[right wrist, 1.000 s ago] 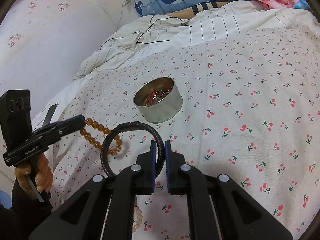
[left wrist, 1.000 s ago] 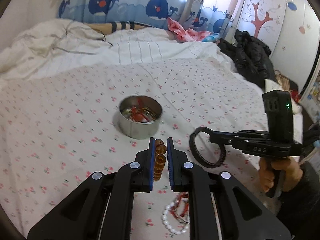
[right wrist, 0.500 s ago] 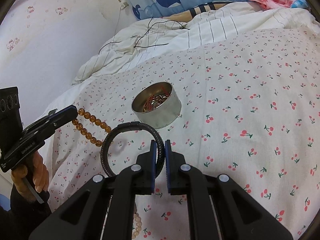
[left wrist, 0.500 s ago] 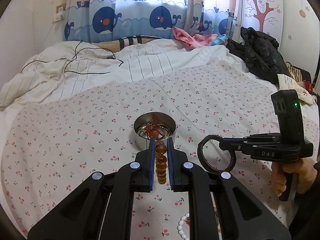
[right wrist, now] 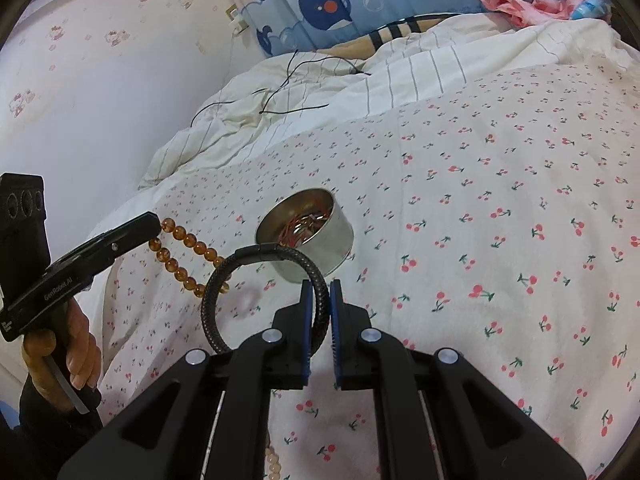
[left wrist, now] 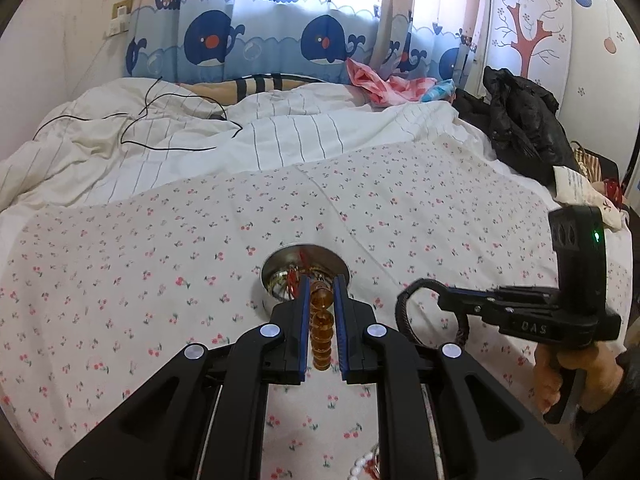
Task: Organize jewelry
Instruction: 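Open the left tool over the tin while the right tool opens, dropping both bracelets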
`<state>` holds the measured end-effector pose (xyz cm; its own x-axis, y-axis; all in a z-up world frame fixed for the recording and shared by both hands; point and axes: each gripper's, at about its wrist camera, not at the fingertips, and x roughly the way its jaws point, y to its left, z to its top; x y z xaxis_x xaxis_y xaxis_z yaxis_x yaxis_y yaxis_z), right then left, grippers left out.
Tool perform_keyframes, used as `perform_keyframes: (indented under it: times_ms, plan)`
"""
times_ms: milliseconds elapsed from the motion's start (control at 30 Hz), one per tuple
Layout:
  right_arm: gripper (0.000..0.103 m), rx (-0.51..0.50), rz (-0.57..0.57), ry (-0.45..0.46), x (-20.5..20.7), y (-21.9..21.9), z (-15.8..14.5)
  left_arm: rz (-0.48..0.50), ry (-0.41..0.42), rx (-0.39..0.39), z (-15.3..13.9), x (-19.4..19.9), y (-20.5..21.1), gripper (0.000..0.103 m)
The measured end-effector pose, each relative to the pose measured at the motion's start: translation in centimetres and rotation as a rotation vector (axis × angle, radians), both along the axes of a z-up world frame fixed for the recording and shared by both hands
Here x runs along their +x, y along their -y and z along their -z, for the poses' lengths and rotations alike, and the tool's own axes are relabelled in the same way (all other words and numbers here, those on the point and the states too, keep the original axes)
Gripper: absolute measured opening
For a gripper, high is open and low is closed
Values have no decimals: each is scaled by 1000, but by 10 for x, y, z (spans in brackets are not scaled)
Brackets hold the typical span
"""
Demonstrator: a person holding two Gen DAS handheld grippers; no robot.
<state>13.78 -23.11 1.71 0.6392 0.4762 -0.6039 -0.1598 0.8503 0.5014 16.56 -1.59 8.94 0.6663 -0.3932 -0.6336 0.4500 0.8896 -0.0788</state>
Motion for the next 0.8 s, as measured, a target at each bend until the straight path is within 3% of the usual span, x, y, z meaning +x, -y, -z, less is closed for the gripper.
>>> perform_keyframes:
  times_ms: [300,600,800]
  plan:
    - [9,-4,43,-10,0,9,4,-10,-41,-80,-2,49,5,10]
    - [9,-7,44,-27,1,8,8,2,-157,-199,33,97,25,10]
    - [9,-36,49,-19,2,4,6,-92,-248,-45,71,115,33,11]
